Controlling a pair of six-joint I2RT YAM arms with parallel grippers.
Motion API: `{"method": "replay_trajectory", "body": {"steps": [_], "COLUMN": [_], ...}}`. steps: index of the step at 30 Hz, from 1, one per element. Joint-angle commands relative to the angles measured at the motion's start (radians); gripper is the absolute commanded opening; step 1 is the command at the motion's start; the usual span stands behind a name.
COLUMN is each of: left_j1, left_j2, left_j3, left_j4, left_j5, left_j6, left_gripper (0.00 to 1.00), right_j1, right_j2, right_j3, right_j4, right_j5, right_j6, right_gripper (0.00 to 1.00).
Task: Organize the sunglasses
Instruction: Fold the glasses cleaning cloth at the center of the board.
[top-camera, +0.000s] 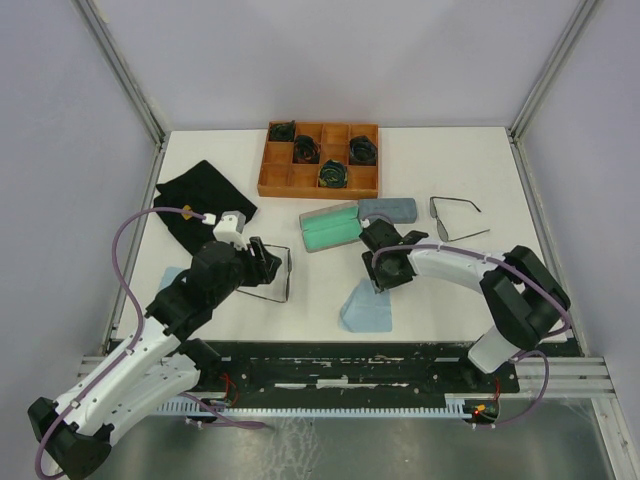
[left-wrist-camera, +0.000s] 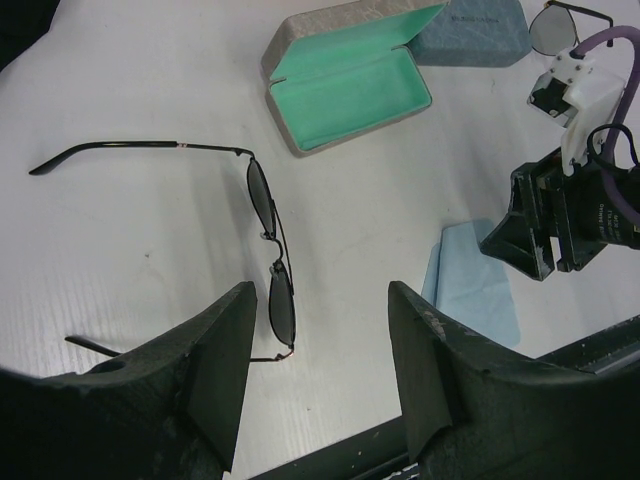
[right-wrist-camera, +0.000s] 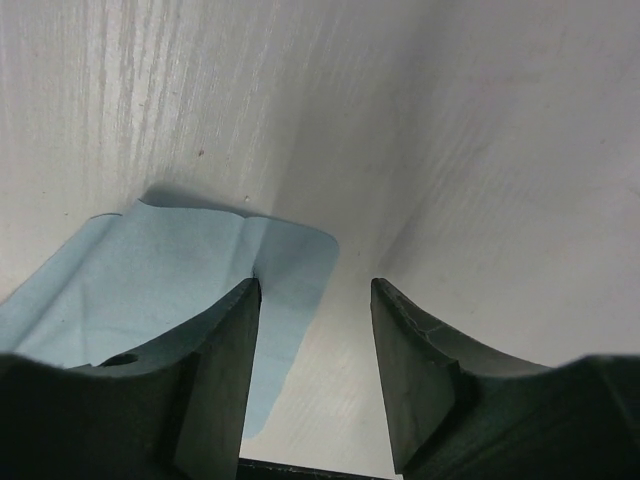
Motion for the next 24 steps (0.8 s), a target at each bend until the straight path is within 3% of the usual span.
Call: {"method": "replay_trajectory", "body": {"steps": [1, 15, 22, 24], "left_j1": [0.003, 0.002, 0.003, 0.003], "left_j2": [-0.001, -0.004, -0.01, -0.009], "left_j3": [-0.001, 0.006, 0.002, -0.002], "left_j4": [0.056, 0.05, 0.047, 0.055], "left_j5": [0.013, 0.007, 0.002, 0.009], "left_j6": [-0.031, -0.027, -0.033, -0.036], "left_gripper": [0.62, 0.62, 0.61, 0.61], "right_j1": [-0.022, -0.043, -0.042, -0.044], "right_j2": [0.026, 0.122, 0.118, 0.102], "right_j3": [0.015, 0.001, -0.036, -0.038], "right_j4": [0.045, 0.007, 0.016, 0.015], "right_j5": [-0.069, -0.116, -0.095, -0.087], "right_j6": [-0.035, -0.019, 0.017, 0.019], "right_gripper": [0.57, 0.42, 0.22, 0.09]}}
